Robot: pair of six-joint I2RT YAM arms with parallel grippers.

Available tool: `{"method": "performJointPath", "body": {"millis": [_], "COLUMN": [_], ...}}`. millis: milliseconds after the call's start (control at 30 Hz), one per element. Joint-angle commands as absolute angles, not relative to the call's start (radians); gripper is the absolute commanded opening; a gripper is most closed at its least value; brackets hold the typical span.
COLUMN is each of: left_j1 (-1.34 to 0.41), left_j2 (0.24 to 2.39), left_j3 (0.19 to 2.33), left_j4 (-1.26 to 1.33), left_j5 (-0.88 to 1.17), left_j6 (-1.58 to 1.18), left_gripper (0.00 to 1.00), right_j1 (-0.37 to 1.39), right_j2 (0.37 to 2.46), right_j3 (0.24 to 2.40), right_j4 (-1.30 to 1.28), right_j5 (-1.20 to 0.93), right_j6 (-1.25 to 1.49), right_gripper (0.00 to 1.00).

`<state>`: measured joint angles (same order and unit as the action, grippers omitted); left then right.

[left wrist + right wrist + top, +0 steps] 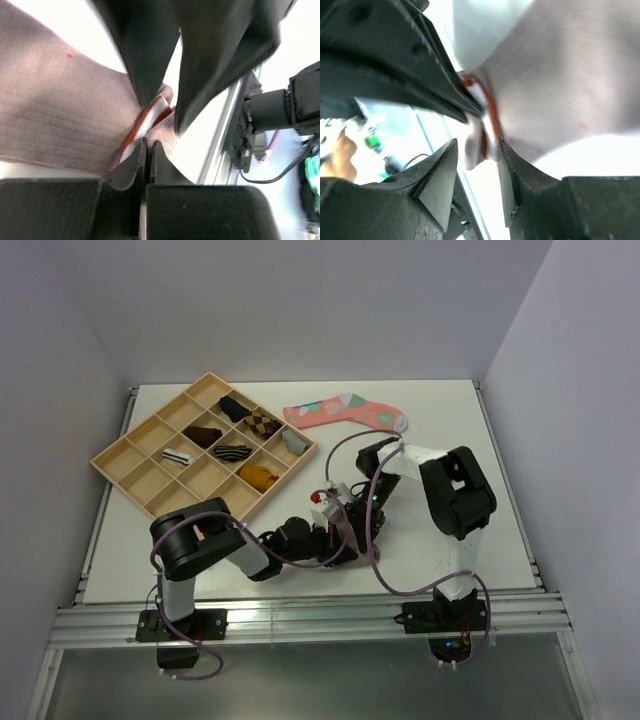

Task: Roll the socks
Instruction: Roll the sock at the center of the board.

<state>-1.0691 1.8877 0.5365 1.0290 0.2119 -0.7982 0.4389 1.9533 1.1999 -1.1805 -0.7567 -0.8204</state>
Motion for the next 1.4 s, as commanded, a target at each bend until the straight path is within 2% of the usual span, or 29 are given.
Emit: {"method": "performJointPath", "body": {"millis": [0,200,500,633,800,1000,1367], "left_j1": [-1.066,-1.031,-0.931,-0.910,-0.891,-0.884,-0.868], "left_j2": [1.960,1.982,1.982,1.954,1.951,1.962,1.983], "left_j3": [0.479,0.440,0.500,0.554,0.621,0.679,0.692], "left_j4": [0.992,1.051,0.901,0.738,0.585,0.491,0.499], "left_j5": [0.256,0.322,0.529,0.572,0.611,0.635,0.666], "left_j6": [-0.865,-0.983,-1.114,-1.111,-1.134,-1.150,-1.174], "left_gripper": [0.00,0.00,0.00,0.00,0.00,0.00,0.00], "right_j1": [0.381,0.298,0.301,0.343,0.488,0.633,0.778], "right_j2": [1.867,1.718,1.315,1.183,1.046,0.994,1.015], "right_j3": [1.193,1.109,0.862,0.775,0.657,0.591,0.502], "right_j4": [-1.132,-1.051,-0.825,-0.790,-0.697,-0.635,-0.502], "right_j5": [-0.747,-0.686,-0.635,-0.647,-0.600,-0.559,-0.431], "right_j6": [-0.853,-0.880,-0.984,-1.043,-1.039,-1.028,-1.037], "right_gripper": [0.45,0.45,0.45,0.55,0.59,0.60,0.60]}}
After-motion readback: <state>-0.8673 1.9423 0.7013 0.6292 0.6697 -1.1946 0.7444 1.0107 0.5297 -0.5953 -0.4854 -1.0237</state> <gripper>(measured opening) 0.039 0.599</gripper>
